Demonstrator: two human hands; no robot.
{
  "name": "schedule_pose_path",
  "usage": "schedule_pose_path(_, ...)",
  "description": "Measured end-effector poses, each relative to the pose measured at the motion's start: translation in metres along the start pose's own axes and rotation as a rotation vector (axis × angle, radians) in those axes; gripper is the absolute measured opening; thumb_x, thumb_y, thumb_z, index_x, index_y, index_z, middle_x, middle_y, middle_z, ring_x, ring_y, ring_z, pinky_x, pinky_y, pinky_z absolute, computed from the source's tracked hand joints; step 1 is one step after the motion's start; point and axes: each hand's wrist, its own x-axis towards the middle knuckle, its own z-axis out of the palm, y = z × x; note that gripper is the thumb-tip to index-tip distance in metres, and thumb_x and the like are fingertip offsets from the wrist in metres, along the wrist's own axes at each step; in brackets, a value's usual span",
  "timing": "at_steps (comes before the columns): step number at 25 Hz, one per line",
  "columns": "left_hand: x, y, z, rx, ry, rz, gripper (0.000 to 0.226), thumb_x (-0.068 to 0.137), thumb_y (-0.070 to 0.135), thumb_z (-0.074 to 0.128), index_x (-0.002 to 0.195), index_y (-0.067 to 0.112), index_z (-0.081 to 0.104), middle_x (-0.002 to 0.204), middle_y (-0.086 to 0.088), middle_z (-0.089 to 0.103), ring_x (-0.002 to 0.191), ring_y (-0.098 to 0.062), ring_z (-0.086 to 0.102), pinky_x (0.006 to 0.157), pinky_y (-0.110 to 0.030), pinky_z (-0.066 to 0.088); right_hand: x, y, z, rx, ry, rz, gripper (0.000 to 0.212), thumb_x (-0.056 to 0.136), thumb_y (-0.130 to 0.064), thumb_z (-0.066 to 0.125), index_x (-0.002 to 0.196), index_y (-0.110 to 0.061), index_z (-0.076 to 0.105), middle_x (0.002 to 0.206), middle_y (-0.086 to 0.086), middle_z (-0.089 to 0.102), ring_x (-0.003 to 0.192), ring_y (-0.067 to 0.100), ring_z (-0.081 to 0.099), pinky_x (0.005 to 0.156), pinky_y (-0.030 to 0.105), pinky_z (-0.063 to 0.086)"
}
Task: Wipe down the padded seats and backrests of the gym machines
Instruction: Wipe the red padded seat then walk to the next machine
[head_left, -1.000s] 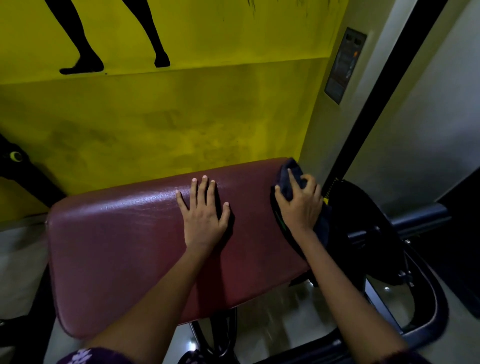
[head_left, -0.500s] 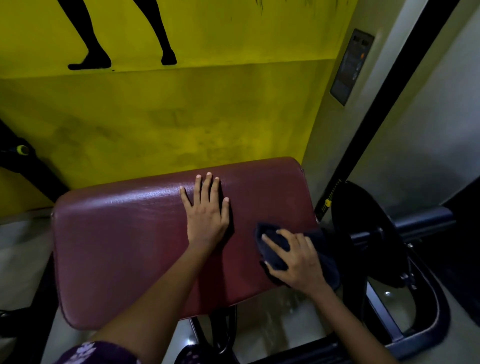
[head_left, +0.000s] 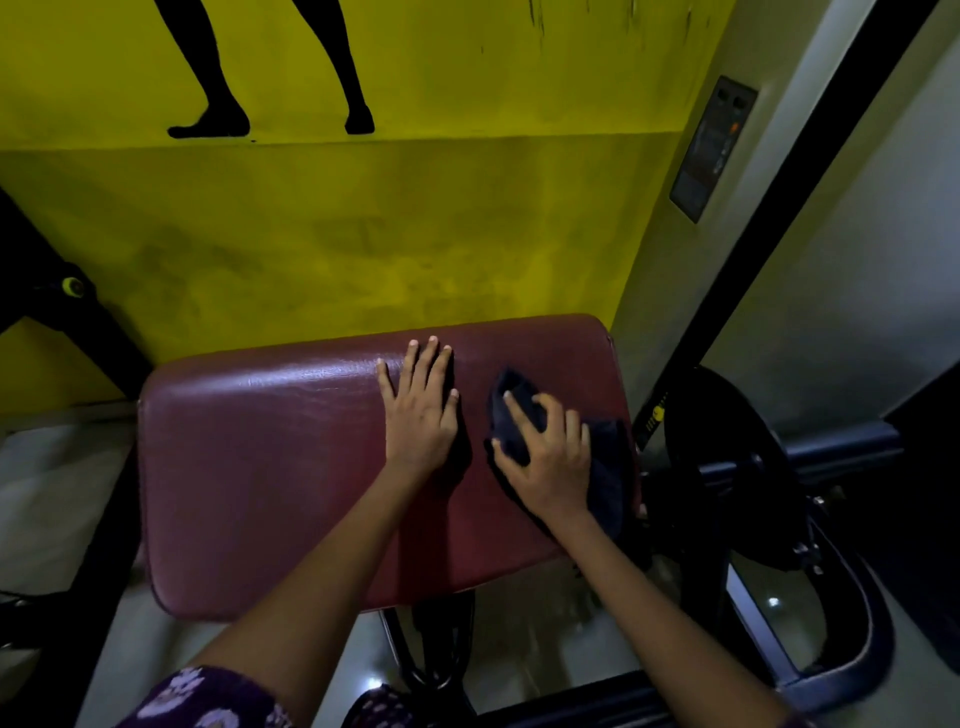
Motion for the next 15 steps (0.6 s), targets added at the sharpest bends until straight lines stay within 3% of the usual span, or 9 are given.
schedule_pose_path(4,-0.028,-0.025,-0.018,-0.091,-0.003,0.027,0.06,0.091,0.04,0.029,0.142,0.011,0.04,0.154,-0.008,0.028,0.144,-0.02,0.019,0.117,-0.043,-0.003,-0.019,0.034,-0.011,0.04,-0.046,-0.454,0.056,0.084,-0.05,0.055,0.134,-0.025,0.048,0.119,0.008,0.046,0.086,0.028,0.047,0.066,0.038,0.046)
schedule_pose_path(6,-0.049,-0.046,-0.027,0.024,0.07,-0.054,0.063,0.09,0.043,0.031,0.141,0.006,0.042,0.152,-0.013,0.031,0.143,-0.025,0.022,0.116,-0.049,0.002,0.015,0.043,-0.01,0.016,-0.035,-0.39,0.053,0.085,-0.049,0.053,0.132,-0.023,0.052,0.115,0.01,0.05,0.085,0.029,0.049,0.065,0.038,0.047)
schedule_pose_path(9,-0.07,-0.078,-0.038,0.199,0.107,-0.182,0.072,0.089,0.053,0.031,0.145,0.008,0.035,0.154,-0.013,0.027,0.144,-0.029,0.017,0.114,-0.051,-0.004,0.071,0.012,-0.004,-0.036,0.039,0.088,0.052,0.086,-0.052,0.045,0.125,-0.022,0.062,0.107,0.012,0.057,0.086,0.032,0.054,0.067,0.038,0.047)
schedule_pose_path(10,-0.075,-0.086,-0.04,0.217,0.097,-0.182,0.073,0.089,0.056,0.031,0.147,0.011,0.032,0.155,-0.011,0.024,0.145,-0.028,0.015,0.114,-0.052,-0.005,0.079,-0.007,0.0,-0.041,0.039,0.129,0.053,0.086,-0.053,0.043,0.124,-0.022,0.062,0.107,0.012,0.058,0.087,0.032,0.055,0.068,0.04,0.047)
schedule_pose_path(15,-0.08,-0.095,-0.041,0.208,0.09,-0.157,0.07,0.09,0.057,0.033,0.147,0.017,0.033,0.156,-0.007,0.024,0.145,-0.023,0.015,0.114,-0.056,0.002,0.024,-0.069,0.01,0.005,-0.038,-0.217,0.055,0.088,-0.053,0.045,0.134,-0.023,0.053,0.118,0.012,0.056,0.089,0.03,0.051,0.071,0.038,0.042)
